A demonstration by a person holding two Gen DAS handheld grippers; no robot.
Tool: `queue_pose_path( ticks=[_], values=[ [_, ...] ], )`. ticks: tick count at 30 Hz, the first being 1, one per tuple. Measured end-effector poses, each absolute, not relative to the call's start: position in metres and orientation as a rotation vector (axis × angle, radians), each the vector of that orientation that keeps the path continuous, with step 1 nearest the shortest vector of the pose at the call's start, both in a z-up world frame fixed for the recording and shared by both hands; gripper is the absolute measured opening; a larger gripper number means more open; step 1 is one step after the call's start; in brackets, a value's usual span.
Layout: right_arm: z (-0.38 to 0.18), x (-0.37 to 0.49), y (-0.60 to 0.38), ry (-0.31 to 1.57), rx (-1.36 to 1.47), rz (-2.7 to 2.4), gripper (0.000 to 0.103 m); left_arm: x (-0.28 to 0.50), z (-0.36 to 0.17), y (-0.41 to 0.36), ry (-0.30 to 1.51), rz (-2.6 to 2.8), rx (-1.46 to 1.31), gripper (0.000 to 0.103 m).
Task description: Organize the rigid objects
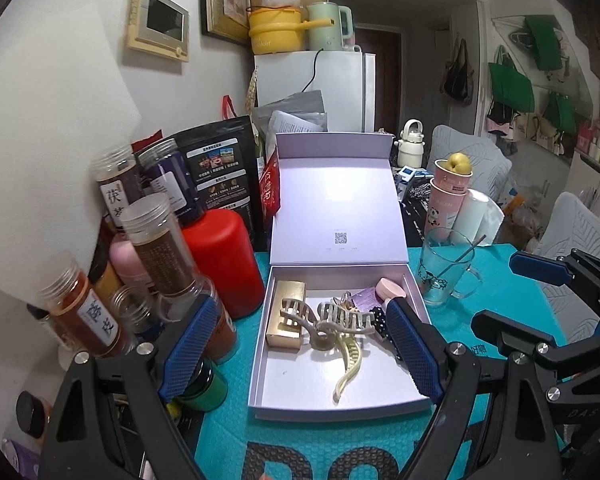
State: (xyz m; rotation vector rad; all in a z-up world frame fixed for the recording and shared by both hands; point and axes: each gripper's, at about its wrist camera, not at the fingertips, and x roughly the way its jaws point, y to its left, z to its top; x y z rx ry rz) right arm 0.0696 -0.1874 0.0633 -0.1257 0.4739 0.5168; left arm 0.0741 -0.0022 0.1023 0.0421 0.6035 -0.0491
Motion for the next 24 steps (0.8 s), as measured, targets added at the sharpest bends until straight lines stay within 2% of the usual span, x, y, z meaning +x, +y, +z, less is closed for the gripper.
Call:
queue_pose_path(
  ticks=[15, 24],
  values=[
    [0.055, 0.012, -0.188, 0.457, -0.113, 0.489, 0.083, 0.022, 0.085, 0.010, 0.636, -0.034, -0.005, 0.088],
    [0.032, -0.006, -0.186, 0.510, -0.087, 0.473, 0.083, 0.004, 0.063, 0.015, 0.681, -0.013, -0.027, 0.088]
  ],
)
